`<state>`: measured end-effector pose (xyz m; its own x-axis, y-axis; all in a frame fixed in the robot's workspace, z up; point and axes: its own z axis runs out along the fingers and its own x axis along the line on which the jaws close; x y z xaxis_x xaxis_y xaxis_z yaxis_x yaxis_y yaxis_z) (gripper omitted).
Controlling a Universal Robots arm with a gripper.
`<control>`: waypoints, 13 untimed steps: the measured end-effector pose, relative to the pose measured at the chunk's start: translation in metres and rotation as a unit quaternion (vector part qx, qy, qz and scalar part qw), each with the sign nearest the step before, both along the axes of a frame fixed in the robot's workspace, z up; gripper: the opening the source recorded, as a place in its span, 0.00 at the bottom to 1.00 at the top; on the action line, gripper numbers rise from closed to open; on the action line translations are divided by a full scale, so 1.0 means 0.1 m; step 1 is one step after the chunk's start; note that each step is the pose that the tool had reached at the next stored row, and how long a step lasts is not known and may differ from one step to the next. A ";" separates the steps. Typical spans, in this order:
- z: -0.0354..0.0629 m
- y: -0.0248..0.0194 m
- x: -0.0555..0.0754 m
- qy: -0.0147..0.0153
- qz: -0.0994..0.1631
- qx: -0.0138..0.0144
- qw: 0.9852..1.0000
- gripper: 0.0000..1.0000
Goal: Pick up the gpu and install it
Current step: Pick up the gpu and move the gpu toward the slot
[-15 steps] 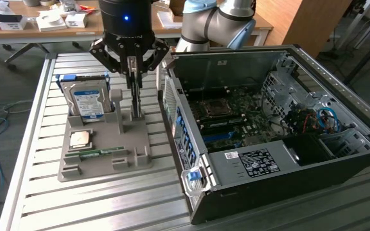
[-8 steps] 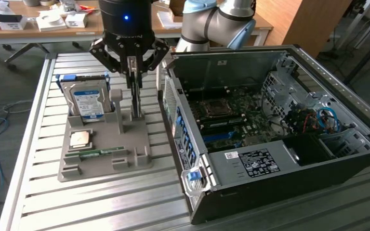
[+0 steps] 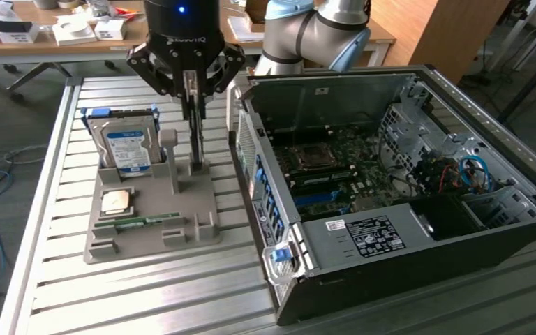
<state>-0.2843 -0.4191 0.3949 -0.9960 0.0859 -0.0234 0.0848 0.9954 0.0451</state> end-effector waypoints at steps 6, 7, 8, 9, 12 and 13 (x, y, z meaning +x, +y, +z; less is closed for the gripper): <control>0.106 0.000 0.00 0.000 0.000 0.000 1.000 0.26; 0.122 0.000 0.00 0.000 0.000 0.000 1.000 0.26; 0.135 0.000 0.00 0.000 0.000 0.000 1.000 0.26; 0.148 0.000 0.00 0.000 0.000 0.000 1.000 0.26; 0.182 0.000 0.00 0.000 0.000 0.000 1.000 0.26; 0.193 0.000 0.00 0.000 0.000 0.000 1.000 0.26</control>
